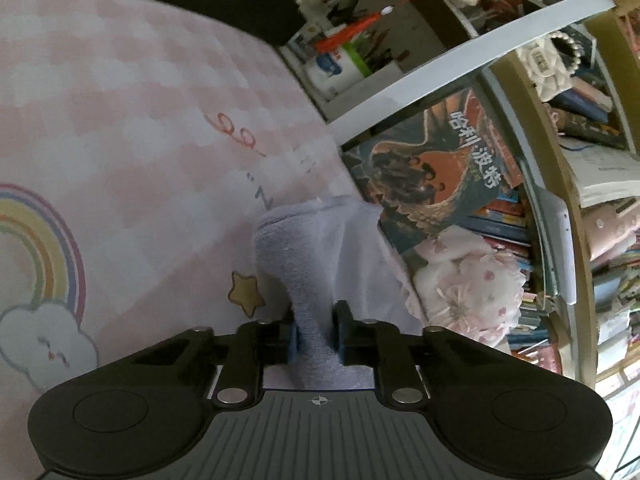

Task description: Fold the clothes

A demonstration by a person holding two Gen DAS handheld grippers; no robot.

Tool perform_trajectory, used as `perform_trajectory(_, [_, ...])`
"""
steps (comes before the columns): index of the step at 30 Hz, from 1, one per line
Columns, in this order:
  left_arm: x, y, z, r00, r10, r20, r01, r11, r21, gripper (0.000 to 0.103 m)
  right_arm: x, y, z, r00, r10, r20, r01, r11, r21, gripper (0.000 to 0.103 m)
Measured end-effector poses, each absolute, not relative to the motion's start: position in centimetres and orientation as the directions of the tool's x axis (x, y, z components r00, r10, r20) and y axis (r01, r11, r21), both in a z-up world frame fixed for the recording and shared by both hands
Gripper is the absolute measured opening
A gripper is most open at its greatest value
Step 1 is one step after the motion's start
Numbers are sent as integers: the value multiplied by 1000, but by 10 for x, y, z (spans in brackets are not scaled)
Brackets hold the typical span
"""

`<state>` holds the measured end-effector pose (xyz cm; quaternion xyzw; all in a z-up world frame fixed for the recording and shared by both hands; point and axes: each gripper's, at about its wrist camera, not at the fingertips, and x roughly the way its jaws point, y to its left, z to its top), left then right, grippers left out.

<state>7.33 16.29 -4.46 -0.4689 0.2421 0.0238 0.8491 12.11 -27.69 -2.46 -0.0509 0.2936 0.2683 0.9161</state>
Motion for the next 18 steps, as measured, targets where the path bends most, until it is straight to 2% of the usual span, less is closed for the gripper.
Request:
perform_trajectory(7, [75,185,-45,903,-171,-395,-247,545,-801,11,120,-256,-23,668,466,-581,-537,841,57,29])
perform_trajectory(18, [63,250,-39,921,-34,-387,-306,551,-776,10,142,-168,-20,615,529,-585,-635,772,29,30])
